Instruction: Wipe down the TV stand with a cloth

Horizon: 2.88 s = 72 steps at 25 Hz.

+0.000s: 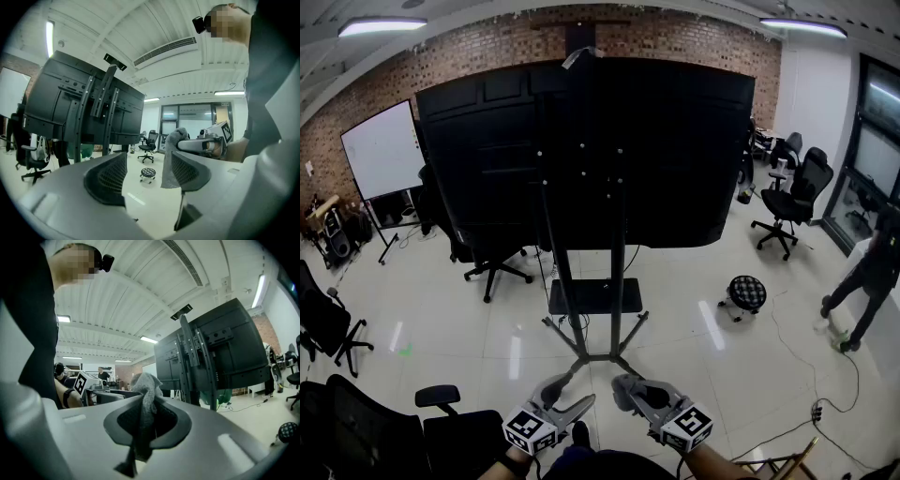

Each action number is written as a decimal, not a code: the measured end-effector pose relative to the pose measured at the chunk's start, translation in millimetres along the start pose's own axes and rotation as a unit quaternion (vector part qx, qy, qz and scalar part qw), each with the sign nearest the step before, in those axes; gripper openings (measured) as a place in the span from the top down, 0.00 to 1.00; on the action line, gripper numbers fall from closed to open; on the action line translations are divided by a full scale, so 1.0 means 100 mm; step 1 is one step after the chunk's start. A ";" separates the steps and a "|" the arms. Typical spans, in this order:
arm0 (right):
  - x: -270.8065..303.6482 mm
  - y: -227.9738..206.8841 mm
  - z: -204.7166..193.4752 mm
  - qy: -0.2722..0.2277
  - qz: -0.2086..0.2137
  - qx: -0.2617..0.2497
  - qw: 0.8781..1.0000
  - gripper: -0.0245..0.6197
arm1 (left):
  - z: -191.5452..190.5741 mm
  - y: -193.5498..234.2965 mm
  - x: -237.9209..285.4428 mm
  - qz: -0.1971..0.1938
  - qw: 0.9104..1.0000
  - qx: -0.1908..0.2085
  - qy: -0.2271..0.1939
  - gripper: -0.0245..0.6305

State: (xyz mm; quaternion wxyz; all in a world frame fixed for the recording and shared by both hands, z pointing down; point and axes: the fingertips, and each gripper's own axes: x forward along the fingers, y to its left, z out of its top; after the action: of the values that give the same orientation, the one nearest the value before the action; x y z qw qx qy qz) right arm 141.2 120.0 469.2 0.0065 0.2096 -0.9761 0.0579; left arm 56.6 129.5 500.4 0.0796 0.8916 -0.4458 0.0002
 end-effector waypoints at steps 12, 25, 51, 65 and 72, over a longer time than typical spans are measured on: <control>0.51 -0.39 -0.08 0.003 -0.005 -0.005 1.000 0.93 | 0.08 0.63 0.24 -0.002 1.000 -0.009 -0.009 0.47; 1.65 -1.16 0.28 -0.003 -0.037 -0.026 0.999 0.93 | 0.53 1.88 0.71 -0.028 0.999 0.006 -0.023 0.47; 2.82 -2.11 2.84 -0.082 -0.021 -0.310 0.947 0.93 | 2.89 2.76 1.48 -0.083 0.969 0.175 -0.153 0.47; 3.15 -2.41 4.58 -0.097 -0.043 -0.487 0.867 0.93 | 4.54 2.69 1.84 -0.084 0.939 0.250 -0.221 0.48; 3.34 -2.51 5.57 -0.111 -0.084 -0.560 0.817 0.93 | 5.24 2.71 1.93 -0.064 0.928 0.285 -0.230 0.48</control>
State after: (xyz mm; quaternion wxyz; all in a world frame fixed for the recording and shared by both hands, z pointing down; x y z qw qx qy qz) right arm -53.7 -307.9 -43.9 0.0186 0.2556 -0.8131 -0.5228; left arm -79.6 -258.7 35.0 -0.2824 0.8789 -0.3753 -0.0831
